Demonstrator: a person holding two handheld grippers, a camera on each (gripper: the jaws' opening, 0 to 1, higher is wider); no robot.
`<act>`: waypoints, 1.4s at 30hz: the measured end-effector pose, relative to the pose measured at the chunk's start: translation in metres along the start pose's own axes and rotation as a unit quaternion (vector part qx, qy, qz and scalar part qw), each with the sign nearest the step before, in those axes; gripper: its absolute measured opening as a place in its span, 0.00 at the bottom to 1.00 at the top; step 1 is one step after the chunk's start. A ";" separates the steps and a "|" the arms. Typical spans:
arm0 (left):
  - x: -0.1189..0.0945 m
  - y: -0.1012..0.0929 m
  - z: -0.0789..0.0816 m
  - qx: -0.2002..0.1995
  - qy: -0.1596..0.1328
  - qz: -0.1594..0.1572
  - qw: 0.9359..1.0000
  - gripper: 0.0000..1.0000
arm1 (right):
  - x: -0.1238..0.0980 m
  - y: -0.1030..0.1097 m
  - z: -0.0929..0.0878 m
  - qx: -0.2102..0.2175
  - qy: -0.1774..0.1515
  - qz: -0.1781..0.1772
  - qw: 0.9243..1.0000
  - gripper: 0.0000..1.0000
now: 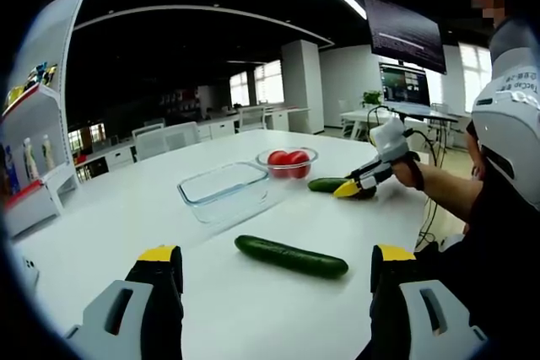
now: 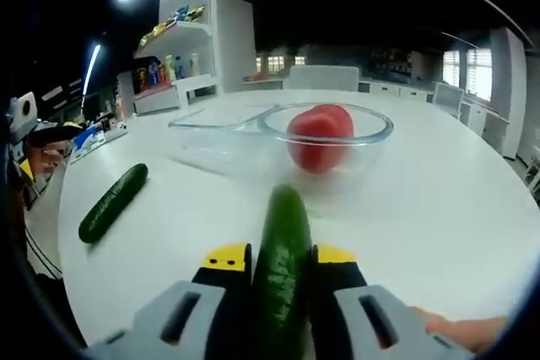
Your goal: Sort the scattered tomatoes and cucumbers on the table and place them into their respective storage containers
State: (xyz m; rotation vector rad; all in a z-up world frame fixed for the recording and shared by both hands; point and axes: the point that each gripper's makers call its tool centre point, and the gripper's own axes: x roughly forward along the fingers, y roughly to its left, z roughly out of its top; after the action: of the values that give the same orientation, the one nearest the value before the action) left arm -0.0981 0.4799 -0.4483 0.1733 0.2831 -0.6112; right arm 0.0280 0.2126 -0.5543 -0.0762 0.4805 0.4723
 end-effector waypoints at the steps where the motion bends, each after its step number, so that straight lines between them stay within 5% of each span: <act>1: 0.000 0.000 0.000 0.000 0.000 0.000 1.000 0.92 | 0.000 0.000 0.000 -0.007 -0.001 -0.003 1.000 0.21; 12: 0.001 -0.001 0.001 0.002 0.000 0.001 1.000 0.92 | -0.010 -0.002 0.011 -0.021 -0.022 -0.009 1.000 0.20; 30: -0.003 -0.002 0.006 0.007 -0.003 0.005 1.000 0.92 | -0.062 0.018 0.070 -0.041 -0.093 0.005 0.995 0.20; 42: -0.005 -0.003 0.009 0.011 -0.005 0.005 1.000 0.92 | -0.083 0.030 0.087 -0.048 -0.113 0.019 0.992 0.20</act>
State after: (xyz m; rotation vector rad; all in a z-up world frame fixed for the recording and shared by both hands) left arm -0.1020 0.4784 -0.4388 0.1932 0.2657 -0.6046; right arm -0.0130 0.2200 -0.4380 -0.1060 0.2373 0.5338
